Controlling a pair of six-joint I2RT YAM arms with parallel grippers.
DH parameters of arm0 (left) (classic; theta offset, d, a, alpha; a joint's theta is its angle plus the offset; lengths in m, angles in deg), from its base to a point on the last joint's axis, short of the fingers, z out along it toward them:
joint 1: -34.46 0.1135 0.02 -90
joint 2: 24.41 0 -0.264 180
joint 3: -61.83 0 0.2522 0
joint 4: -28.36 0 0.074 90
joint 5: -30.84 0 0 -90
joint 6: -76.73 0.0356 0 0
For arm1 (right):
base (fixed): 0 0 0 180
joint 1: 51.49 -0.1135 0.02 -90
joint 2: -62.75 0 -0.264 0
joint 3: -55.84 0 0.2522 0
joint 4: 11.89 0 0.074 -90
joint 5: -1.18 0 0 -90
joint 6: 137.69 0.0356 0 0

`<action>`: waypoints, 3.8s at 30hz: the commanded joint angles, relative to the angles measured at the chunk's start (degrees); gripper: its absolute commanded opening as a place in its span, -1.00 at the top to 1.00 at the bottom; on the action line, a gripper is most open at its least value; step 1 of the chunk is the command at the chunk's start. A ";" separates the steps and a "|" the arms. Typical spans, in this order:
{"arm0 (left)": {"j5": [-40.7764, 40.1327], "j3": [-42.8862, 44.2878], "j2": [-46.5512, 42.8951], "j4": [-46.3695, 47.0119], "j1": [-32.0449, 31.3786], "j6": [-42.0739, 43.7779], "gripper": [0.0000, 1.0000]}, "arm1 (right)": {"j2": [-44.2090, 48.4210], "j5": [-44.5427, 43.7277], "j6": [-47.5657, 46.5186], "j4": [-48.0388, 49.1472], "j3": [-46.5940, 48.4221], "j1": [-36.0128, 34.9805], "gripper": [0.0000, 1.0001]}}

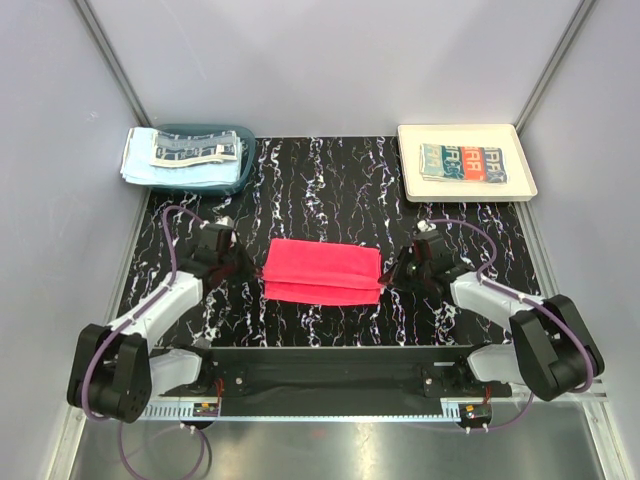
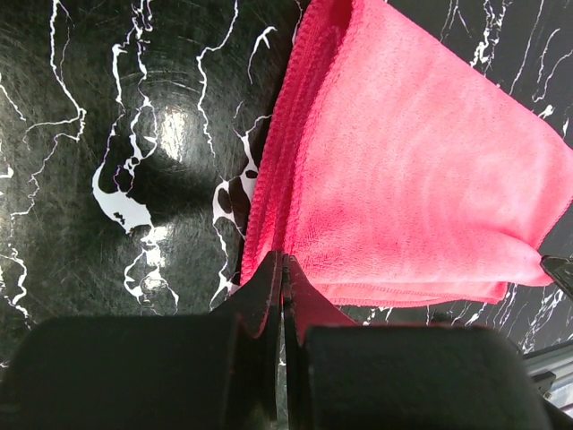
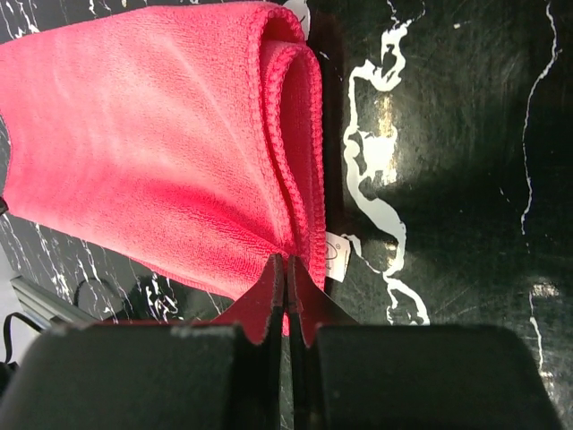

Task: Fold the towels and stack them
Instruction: Fold the towel, then neatly place the folded towel into the bin

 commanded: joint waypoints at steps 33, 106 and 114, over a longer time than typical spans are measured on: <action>1.84 -4.06 -3.41 -0.45 -0.13 0.28 0.50 | 7.87 -1.28 4.56 3.17 -7.11 -2.02 0.32; -3.26 19.94 -6.84 -20.67 -2.86 18.65 0.16 | -44.83 -52.34 -30.21 -39.65 66.65 -8.28 1.00; -5.45 19.59 -7.64 -20.59 -2.77 19.79 0.17 | -64.86 -55.69 -41.05 -47.65 97.36 0.87 1.00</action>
